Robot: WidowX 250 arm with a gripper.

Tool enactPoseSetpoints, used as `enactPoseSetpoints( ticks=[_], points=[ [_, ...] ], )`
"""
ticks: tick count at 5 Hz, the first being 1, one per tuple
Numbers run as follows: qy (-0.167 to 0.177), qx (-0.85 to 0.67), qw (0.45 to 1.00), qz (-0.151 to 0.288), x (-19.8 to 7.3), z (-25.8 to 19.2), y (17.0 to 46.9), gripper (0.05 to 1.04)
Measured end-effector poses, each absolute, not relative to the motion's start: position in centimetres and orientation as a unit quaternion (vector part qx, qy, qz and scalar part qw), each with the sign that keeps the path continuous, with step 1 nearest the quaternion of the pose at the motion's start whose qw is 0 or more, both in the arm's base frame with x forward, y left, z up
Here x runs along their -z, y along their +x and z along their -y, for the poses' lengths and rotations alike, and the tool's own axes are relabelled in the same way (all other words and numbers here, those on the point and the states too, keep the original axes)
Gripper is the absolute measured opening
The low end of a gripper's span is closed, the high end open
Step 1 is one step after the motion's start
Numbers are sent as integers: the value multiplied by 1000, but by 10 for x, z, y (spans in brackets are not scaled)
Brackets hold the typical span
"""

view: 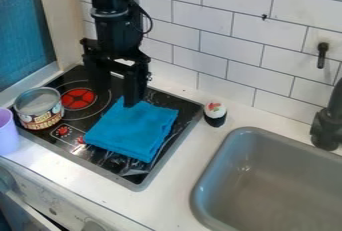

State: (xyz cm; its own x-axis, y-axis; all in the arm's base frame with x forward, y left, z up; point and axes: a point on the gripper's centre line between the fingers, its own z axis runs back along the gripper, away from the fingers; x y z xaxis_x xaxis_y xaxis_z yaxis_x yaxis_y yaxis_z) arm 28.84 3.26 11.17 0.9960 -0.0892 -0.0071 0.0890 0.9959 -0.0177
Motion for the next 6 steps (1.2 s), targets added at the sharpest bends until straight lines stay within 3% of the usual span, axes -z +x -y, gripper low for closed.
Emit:
enactPoseSetpoints(
  ticks=[1, 2, 3, 5, 6],
  points=[
    [-11, 48, 999, -13, -105, -32, 286, 1000],
    [-27, 82, 996, 16, -113, -37, 266, 1000],
    [-15, 112, 993, 30, -124, -57, 248, 1000],
    [8, 130, 990, -51, -119, -92, 214, 1000],
    [38, 130, 986, -93, -125, -115, 203, 1000]
  ],
)
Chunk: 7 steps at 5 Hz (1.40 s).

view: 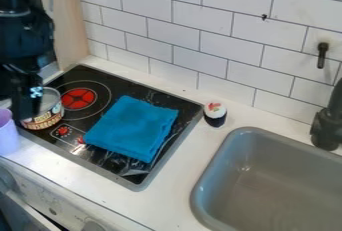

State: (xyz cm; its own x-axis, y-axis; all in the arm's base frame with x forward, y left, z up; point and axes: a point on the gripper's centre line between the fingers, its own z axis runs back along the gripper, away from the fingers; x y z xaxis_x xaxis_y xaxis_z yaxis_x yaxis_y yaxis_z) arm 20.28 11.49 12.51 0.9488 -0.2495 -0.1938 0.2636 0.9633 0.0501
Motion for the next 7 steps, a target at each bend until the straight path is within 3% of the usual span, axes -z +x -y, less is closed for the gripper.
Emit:
enactPoseSetpoints(
  ticks=[1, 2, 5, 7],
  points=[
    [29, 106, 986, -125, -122, -134, 198, 1000],
    [33, 90, 989, -116, -120, -149, 193, 1000],
    [29, 101, 993, -46, -80, -159, 198, 1000],
    [29, 102, 994, -30, -63, -164, 209, 1000]
  ],
)
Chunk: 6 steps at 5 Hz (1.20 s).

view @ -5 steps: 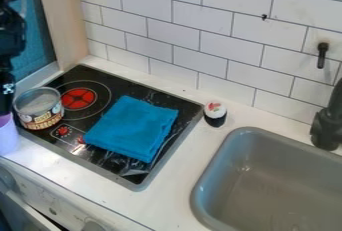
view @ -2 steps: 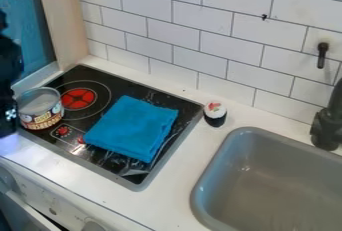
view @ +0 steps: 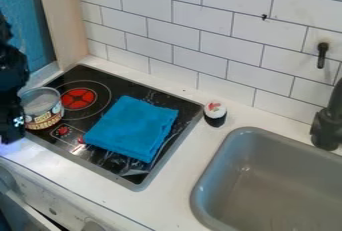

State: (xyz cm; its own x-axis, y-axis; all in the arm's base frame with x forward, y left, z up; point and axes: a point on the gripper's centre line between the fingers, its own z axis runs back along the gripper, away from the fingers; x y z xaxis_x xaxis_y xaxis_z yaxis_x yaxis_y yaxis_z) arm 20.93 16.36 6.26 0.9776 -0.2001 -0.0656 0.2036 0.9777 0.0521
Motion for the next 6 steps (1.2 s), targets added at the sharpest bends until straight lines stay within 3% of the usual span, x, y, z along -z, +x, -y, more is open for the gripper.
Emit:
enactPoseSetpoints(
  ticks=[2, 4, 5, 6],
  points=[
    [21, 87, 995, -50, -48, -165, 207, 946],
    [33, 76, 995, -55, -49, -170, 207, 384],
    [42, 64, 995, -69, -53, -174, 204, 171],
    [49, 30, 996, -73, -53, -174, 204, 96]
  ],
)
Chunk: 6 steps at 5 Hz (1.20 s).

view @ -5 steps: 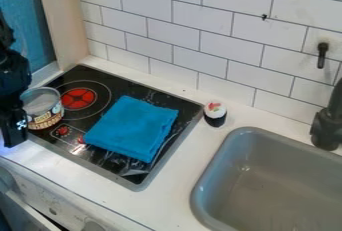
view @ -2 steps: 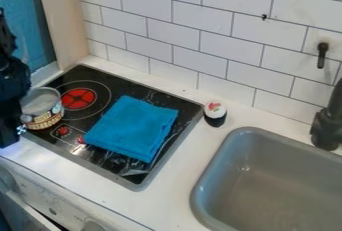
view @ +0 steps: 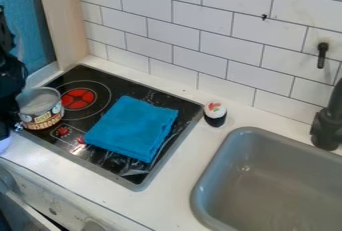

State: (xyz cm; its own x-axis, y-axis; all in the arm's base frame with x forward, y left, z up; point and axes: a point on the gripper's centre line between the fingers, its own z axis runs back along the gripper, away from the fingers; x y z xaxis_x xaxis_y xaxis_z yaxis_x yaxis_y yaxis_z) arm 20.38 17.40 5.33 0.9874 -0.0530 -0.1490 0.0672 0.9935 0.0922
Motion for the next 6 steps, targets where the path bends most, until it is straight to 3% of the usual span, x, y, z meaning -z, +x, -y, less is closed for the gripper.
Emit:
enactPoseSetpoints(
  ticks=[1, 2, 3, 5, 6],
  points=[
    [67, 42, 995, -63, -73, -149, 233, 94],
    [96, 110, 989, -16, -120, -95, 283, 94],
    [101, 184, 978, 9, -141, -43, 311, 94],
    [45, 281, 958, -16, -115, 38, 316, 94],
    [23, 307, 950, -55, -102, 59, 305, 94]
  ],
)
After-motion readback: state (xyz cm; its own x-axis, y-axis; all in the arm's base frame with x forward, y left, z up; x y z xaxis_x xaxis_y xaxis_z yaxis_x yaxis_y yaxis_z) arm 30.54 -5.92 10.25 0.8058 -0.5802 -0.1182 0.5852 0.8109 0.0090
